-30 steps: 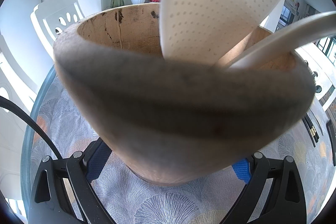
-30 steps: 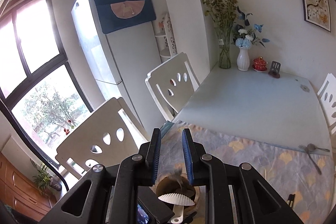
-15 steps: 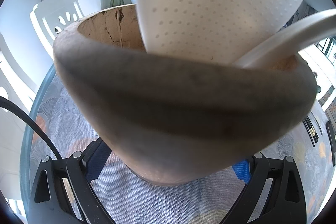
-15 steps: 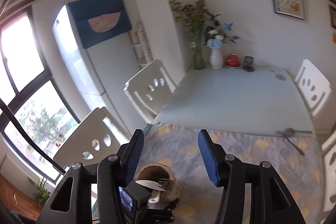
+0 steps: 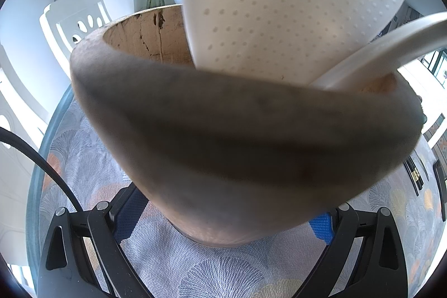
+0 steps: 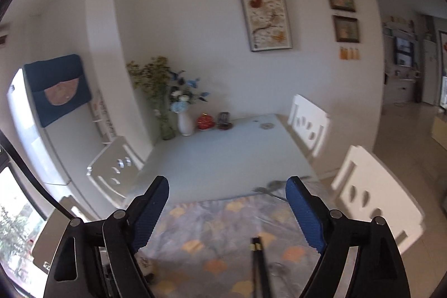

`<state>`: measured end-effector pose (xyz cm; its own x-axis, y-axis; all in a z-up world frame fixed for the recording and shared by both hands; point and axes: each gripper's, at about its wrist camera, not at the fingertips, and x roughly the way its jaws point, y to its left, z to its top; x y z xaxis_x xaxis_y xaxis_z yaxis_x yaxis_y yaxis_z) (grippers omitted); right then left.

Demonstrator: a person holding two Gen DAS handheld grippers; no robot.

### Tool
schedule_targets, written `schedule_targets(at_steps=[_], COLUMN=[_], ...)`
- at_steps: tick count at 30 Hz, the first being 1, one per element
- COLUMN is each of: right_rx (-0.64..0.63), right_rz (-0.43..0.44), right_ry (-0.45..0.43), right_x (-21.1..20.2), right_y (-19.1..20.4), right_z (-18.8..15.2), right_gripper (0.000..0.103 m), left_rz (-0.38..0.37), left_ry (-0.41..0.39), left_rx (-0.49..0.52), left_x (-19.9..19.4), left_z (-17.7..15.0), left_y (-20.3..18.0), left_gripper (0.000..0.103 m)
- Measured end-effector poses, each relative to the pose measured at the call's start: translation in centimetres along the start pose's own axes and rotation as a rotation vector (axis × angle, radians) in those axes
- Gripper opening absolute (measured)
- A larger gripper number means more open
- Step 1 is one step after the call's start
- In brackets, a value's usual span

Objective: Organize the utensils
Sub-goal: 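Reach the right tool to the silver spoon beside the chopsticks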

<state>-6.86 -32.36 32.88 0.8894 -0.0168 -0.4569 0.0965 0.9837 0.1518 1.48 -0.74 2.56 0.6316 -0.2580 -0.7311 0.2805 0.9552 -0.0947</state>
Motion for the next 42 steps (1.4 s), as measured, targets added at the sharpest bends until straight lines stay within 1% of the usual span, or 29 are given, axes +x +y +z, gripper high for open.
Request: schedule_targets(at_steps=[4, 6, 8, 9, 10, 11, 12, 13, 14, 15, 16, 17, 19, 25, 29, 32, 34, 37, 39, 40, 42], right_rx=[0.039, 0.045, 0.048, 0.053, 0.057, 0.054, 0.051, 0.05, 0.055, 0.061, 0.065, 0.06, 0.047, 0.028, -0.027, -0.037, -0.045, -0.035, -0.023, -0.019, -0.012], right_rz=[-0.093, -0.162, -0.198, -0.202, -0.204, -0.205, -0.206, -0.208, -0.21, -0.21, -0.207, -0.209, -0.219, -0.191, -0.221, -0.211, -0.21, -0.212, -0.202, -0.195, -0.193], right_ry=[0.124, 0.241, 0.368, 0.414, 0.477, 0.56, 0.609, 0.679, 0.729, 0.751, 0.773, 0.785, 0.803, 0.854, 0.866, 0.845, 0.838, 0.832, 0.823, 0.818, 0.809], right_x=[2.1, 4.7, 7.7, 8.6, 10.0, 11.9, 13.2, 14.9, 16.3, 17.1, 17.9, 18.6, 19.6, 21.2, 22.1, 22.3, 22.8, 23.6, 23.6, 23.7, 23.9], right_y=[-3.4, -5.1, -6.4, -7.1, -7.7, -8.4, -8.8, -9.3, -9.7, -10.1, -10.6, -10.8, -11.0, -10.8, -10.4, -10.2, -9.9, -9.5, -9.6, -9.6, -9.5], right_z=[-2.4, -4.5, -7.0, -8.1, -9.5, -11.2, -12.3, -13.8, -15.1, -16.0, -17.0, -17.8, -18.9, -20.1, -21.1, -21.2, -21.2, -21.1, -20.8, -20.7, -20.5], right_gripper=[0.085, 0.084, 0.084, 0.084, 0.081, 0.075, 0.071, 0.063, 0.058, 0.056, 0.051, 0.047, 0.043, 0.042, 0.042, 0.042, 0.042, 0.042, 0.038, 0.033, 0.033], left_rz=[0.001, 0.003, 0.003, 0.003, 0.003, 0.003, 0.003, 0.004, 0.004, 0.004, 0.005, 0.005, 0.006, 0.006, 0.006, 0.006, 0.006, 0.006, 0.006, 0.006, 0.006], left_ry=[0.0, 0.001, 0.002, 0.002, 0.002, 0.002, 0.002, 0.004, 0.004, 0.004, 0.005, 0.005, 0.006, 0.008, 0.008, 0.008, 0.01, 0.01, 0.009, 0.01, 0.01], left_rx=[0.001, 0.001, 0.001, 0.001, 0.002, 0.002, 0.001, 0.001, 0.001, 0.001, 0.001, 0.0, 0.0, 0.0, 0.0, 0.0, 0.0, 0.0, 0.0, 0.0, 0.0], left_x=[-0.1, -0.1, 0.0, -0.1, -0.1, -0.1, -0.1, -0.1, 0.0, 0.0, -0.1, -0.1, -0.1, -0.1, 0.0, -0.1, 0.3, 0.3, 0.3, 0.3, 0.3], left_z=[0.0, -0.1, -0.2, -0.2, -0.1, -0.1, -0.2, -0.2, -0.1, -0.1, -0.2, -0.2, -0.2, -0.3, -0.2, -0.3, 0.4, 0.4, 0.4, 0.4, 0.4], left_y=[-0.1, -0.2, -0.4, -0.4, -0.3, -0.3, -0.3, -0.4, -0.3, -0.4, -0.5, -0.6, -0.7, -0.9, -0.8, -0.9, -0.7, -0.7, -0.6, -0.6, -0.7], left_gripper=[0.098, 0.098, 0.098, 0.098, 0.098, 0.098, 0.098, 0.098, 0.098, 0.098, 0.098, 0.098, 0.098, 0.099, 0.099, 0.099, 0.099, 0.099, 0.099, 0.099, 0.099])
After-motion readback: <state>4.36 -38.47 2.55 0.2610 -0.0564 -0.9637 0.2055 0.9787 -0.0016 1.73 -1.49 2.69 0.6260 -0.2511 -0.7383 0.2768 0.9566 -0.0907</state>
